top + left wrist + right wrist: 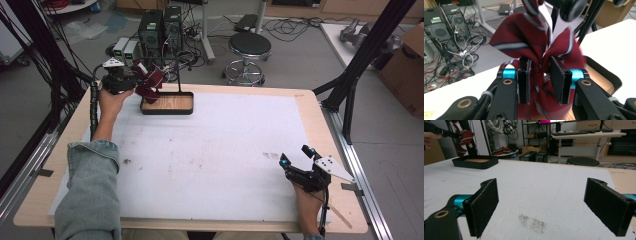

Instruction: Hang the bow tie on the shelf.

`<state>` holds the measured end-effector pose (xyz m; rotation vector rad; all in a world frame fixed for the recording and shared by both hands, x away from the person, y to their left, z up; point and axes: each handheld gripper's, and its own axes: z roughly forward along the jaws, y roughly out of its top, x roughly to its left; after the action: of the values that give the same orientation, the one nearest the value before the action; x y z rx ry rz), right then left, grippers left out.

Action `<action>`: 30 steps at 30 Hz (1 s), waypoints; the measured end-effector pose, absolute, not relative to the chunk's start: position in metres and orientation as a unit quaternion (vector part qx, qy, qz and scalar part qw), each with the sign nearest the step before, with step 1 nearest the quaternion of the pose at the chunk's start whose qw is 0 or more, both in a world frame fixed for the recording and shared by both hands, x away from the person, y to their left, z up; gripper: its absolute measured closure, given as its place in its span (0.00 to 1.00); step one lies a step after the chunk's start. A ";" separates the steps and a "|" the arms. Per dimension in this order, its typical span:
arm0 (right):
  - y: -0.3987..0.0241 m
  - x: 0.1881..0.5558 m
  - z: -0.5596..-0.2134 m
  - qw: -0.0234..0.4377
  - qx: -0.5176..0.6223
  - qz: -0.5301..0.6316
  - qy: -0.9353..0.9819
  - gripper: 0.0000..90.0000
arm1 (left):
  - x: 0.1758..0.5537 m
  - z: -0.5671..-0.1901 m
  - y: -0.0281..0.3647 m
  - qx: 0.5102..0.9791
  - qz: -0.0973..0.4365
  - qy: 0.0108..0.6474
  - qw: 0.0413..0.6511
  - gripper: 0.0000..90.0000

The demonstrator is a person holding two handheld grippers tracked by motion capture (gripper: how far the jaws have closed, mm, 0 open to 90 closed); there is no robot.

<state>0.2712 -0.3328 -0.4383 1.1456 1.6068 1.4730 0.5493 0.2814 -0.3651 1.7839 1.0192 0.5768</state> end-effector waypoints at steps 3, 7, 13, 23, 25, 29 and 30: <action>-0.333 0.271 -0.438 0.333 0.439 0.564 0.615 0.13 | 0.549 -0.365 0.281 0.731 0.237 0.418 0.485 0.75; -0.333 0.271 -0.438 0.334 0.438 0.564 0.615 0.13 | 0.548 -0.363 0.280 0.731 0.242 0.416 0.483 0.72; -0.333 0.271 -0.438 0.335 0.437 0.564 0.616 0.13 | 0.544 -0.358 0.287 0.727 0.238 0.421 0.488 0.66; -0.333 0.272 -0.438 0.333 0.437 0.565 0.615 0.13 | 0.534 -0.346 0.293 0.723 0.253 0.416 0.489 0.58; -0.333 0.271 -0.438 0.333 0.439 0.565 0.615 0.13 | 0.532 -0.345 0.294 0.722 0.254 0.417 0.490 0.56; -0.333 0.272 -0.438 0.332 0.438 0.565 0.615 0.13 | 0.524 -0.342 0.301 0.710 0.254 0.425 0.500 0.53; -0.333 0.272 -0.438 0.332 0.439 0.565 0.614 0.13 | 0.522 -0.341 0.302 0.710 0.258 0.424 0.499 0.52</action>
<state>0.2715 -0.3328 -0.4384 1.1460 1.6052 1.4770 0.5216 0.3019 -0.3411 1.7183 1.0265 0.6248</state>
